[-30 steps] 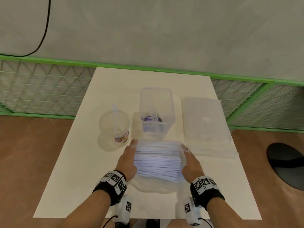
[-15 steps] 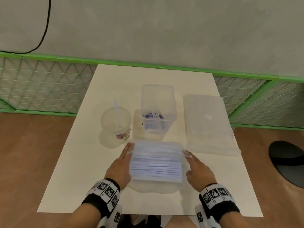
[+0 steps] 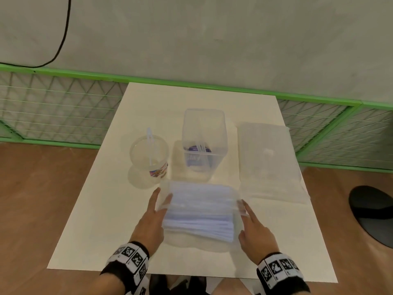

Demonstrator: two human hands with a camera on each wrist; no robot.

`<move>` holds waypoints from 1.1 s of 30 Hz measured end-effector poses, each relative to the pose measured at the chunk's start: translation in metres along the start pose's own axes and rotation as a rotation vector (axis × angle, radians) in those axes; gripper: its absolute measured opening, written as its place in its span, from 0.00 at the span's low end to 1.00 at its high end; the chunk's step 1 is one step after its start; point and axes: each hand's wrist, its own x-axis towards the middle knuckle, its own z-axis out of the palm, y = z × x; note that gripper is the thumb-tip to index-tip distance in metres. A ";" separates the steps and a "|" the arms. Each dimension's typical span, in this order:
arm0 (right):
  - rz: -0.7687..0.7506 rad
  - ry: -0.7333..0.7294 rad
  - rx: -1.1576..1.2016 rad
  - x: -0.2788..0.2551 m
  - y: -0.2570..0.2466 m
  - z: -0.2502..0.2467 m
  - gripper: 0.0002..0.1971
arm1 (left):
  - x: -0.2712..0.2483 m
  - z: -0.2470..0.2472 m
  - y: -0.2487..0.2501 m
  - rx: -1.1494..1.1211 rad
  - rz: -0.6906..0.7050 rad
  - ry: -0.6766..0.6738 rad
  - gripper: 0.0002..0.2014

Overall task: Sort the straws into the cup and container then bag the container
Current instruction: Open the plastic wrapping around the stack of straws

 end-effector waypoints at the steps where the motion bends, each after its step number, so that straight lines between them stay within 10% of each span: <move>1: -0.001 -0.016 0.007 0.001 0.000 0.001 0.41 | -0.002 0.001 -0.002 -0.017 0.014 0.007 0.51; 15: -0.151 0.125 0.144 0.015 -0.009 -0.034 0.42 | -0.006 -0.010 0.017 -0.115 0.045 0.220 0.51; 21: -0.235 0.040 0.117 0.016 -0.012 -0.022 0.41 | -0.002 -0.007 -0.002 -0.074 -0.026 0.059 0.54; 28: -0.331 0.556 0.005 -0.012 -0.072 -0.009 0.21 | -0.007 -0.015 -0.008 -0.172 -0.006 0.055 0.47; 33: -0.617 0.297 -0.062 -0.004 -0.121 0.037 0.22 | -0.012 -0.016 -0.010 -0.179 0.019 0.040 0.48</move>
